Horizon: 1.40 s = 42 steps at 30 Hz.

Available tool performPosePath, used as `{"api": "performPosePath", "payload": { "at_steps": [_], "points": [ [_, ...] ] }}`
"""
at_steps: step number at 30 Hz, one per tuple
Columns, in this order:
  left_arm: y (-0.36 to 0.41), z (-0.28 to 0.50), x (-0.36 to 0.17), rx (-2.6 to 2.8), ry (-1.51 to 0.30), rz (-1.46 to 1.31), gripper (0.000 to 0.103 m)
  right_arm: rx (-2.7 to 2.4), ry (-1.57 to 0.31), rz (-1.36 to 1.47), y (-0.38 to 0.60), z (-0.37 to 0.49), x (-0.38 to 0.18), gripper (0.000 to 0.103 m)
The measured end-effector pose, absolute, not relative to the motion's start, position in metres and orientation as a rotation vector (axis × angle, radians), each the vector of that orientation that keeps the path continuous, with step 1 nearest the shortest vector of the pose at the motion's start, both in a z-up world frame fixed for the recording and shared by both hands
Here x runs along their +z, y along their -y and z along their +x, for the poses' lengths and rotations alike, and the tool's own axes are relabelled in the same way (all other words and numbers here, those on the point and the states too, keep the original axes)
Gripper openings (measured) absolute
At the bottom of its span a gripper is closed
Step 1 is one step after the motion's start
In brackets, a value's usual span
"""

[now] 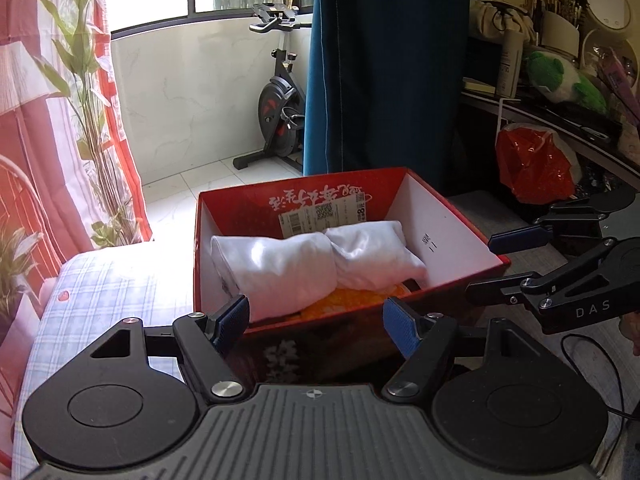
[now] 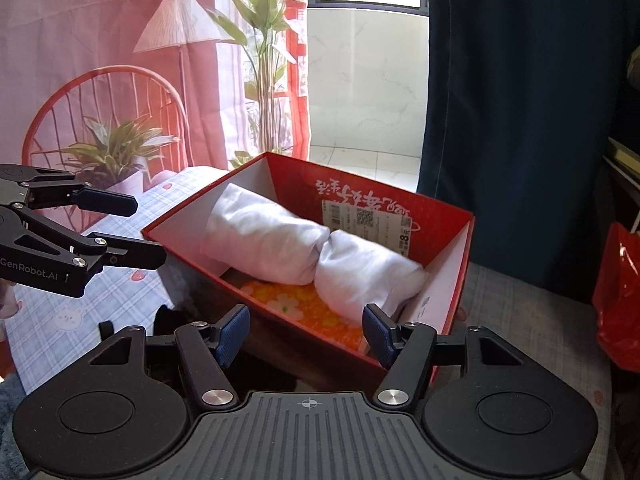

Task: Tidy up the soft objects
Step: 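Grasp the blue printed bag on the table with the right gripper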

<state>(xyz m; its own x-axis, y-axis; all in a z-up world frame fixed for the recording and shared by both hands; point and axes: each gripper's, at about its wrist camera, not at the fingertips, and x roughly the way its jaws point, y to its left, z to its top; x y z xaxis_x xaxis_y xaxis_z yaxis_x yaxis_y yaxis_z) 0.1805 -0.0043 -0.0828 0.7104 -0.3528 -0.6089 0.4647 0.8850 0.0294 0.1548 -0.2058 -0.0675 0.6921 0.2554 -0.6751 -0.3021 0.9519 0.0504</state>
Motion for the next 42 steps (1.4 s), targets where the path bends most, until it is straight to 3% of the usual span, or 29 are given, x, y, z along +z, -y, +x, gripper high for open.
{"api": "performPosePath", "payload": {
  "at_steps": [14,18,29,35,42],
  "points": [
    [-0.015,0.101,-0.135,-0.496,-0.717,0.044,0.076,0.357,-0.844,-0.057,0.196,0.054,-0.108,0.059],
    [-0.002,0.091,-0.154,-0.556,-0.772,0.017,0.075,0.316,-0.878,-0.085,0.215,0.035,-0.119,0.065],
    [0.032,0.081,-0.183,-0.669,-0.886,-0.004,0.074,0.298,-0.99,-0.092,0.262,0.004,-0.161,0.069],
    [0.048,0.076,-0.199,-0.714,-0.958,0.019,0.065,0.344,-1.004,-0.064,0.261,0.0,-0.181,0.069],
    [0.061,0.078,-0.218,-0.781,-1.027,0.025,0.05,0.383,-0.976,-0.018,0.253,0.001,-0.187,0.063]
  ]
}}
